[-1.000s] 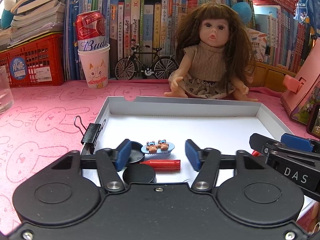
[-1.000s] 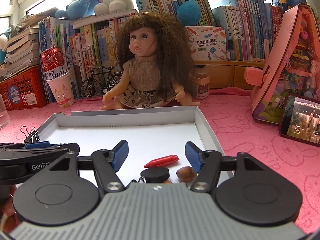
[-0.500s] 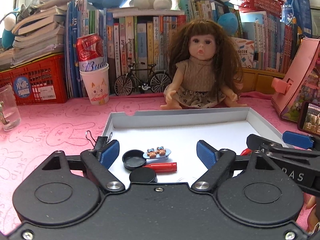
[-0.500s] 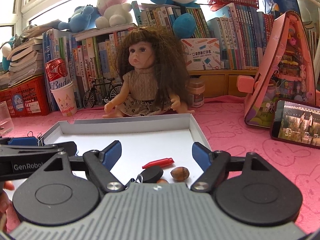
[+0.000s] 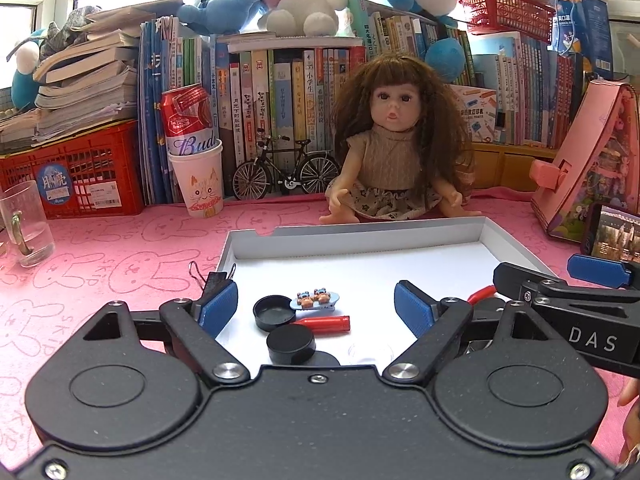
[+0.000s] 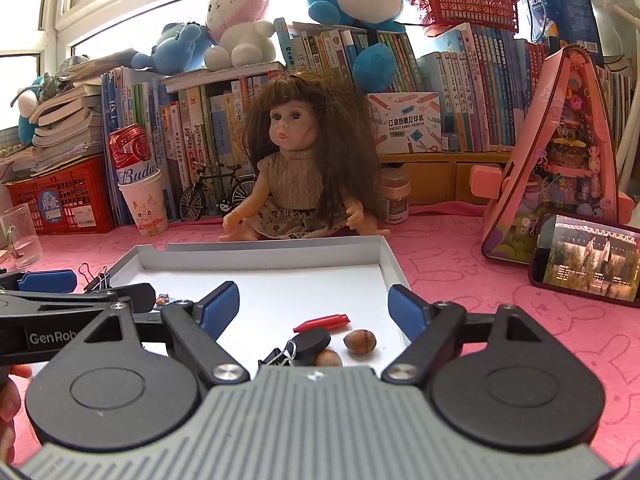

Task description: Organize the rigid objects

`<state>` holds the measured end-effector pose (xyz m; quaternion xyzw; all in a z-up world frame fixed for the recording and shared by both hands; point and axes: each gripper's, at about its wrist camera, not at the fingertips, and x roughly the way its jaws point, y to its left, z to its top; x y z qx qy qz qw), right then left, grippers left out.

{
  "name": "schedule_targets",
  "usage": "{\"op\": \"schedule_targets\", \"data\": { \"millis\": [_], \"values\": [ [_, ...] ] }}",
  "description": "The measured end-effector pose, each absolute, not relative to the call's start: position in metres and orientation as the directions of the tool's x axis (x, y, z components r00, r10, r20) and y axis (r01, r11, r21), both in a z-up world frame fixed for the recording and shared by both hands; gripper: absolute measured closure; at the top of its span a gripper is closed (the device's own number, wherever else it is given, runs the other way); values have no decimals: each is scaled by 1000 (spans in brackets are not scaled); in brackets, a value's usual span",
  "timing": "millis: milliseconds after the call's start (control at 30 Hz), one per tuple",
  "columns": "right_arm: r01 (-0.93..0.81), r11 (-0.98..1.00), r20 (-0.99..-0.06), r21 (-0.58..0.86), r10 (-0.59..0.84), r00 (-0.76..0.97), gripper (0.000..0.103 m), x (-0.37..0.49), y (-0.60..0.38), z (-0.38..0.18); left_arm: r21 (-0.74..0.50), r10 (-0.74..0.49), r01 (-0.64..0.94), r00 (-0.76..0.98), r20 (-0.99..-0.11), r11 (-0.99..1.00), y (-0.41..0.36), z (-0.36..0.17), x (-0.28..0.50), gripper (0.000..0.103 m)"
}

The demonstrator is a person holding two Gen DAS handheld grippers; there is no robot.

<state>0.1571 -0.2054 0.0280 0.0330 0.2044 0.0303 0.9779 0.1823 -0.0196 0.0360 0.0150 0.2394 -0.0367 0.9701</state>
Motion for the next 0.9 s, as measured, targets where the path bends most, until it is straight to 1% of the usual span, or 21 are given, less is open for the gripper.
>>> {"op": "schedule_targets", "data": {
  "millis": [267,533,900],
  "values": [
    [-61,995,-405,80,88,910,13,141,-205,32,0,-70,80,880,-470,997,-16,37,161,19],
    [-83,994,-414,67,103,904,10,122,-201,32,14,-56,72,879,-473,997,-14,38,140,19],
    [-98,994,-444,58,114,889,5,102,-199,27,-3,-52,59,858,-511,998,-7,30,115,19]
  ]
}}
